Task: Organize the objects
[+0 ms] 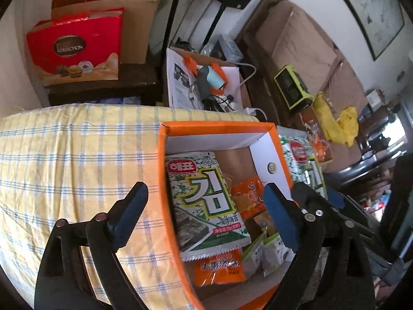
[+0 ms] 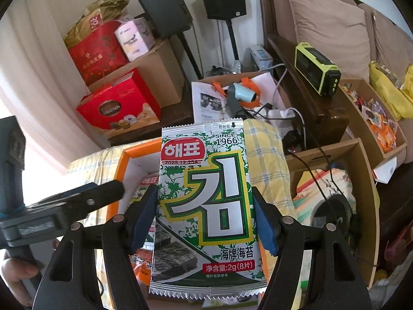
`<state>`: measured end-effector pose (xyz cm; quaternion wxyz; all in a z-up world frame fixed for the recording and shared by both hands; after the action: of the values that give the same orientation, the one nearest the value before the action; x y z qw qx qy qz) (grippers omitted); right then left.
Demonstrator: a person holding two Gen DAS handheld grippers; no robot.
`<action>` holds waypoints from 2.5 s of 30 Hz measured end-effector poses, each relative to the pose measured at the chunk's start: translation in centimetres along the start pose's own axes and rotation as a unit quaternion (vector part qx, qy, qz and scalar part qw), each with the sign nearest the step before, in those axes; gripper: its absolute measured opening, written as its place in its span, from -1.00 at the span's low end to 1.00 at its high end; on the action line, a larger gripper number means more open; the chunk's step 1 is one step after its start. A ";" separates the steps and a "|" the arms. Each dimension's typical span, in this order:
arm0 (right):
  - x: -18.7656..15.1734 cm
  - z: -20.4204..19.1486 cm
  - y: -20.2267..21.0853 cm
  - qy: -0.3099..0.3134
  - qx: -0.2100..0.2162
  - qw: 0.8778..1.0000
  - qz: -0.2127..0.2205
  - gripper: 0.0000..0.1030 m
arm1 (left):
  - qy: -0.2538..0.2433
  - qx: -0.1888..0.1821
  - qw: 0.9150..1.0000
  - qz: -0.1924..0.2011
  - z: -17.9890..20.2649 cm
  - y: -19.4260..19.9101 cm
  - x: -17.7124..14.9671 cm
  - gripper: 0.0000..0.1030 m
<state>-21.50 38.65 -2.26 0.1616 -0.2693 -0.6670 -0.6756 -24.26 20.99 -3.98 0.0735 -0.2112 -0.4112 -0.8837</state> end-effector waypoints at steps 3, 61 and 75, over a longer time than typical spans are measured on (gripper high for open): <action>0.0 -0.9 -0.6 0.005 0.005 1.000 -0.005 0.39 | -0.006 0.007 1.000 0.008 -0.3 1.3 -0.2 0.78; -11.7 -7.6 8.0 0.074 -0.010 0.996 0.055 0.99 | -0.056 0.134 0.984 0.099 -4.7 14.9 -15.1 0.99; -16.4 -7.1 11.5 0.079 -0.035 0.993 0.083 0.99 | -0.055 0.150 0.982 0.105 -3.7 17.6 -20.2 1.00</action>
<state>-2.74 28.68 -2.14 0.2602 -0.2752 -0.6037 -0.7015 -1.92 5.82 -2.66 0.1740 -0.2879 -0.5179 -0.7865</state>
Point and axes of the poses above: each gripper's, at about its wrist camera, not at the fingertips, and y roughly against the way its jaws point, z to its right, x to its top, the point moved 1 cm from there along -y, roughly the way its jaws point, and after that the axes turned 15 degrees about -x, right-handed, at the moved point
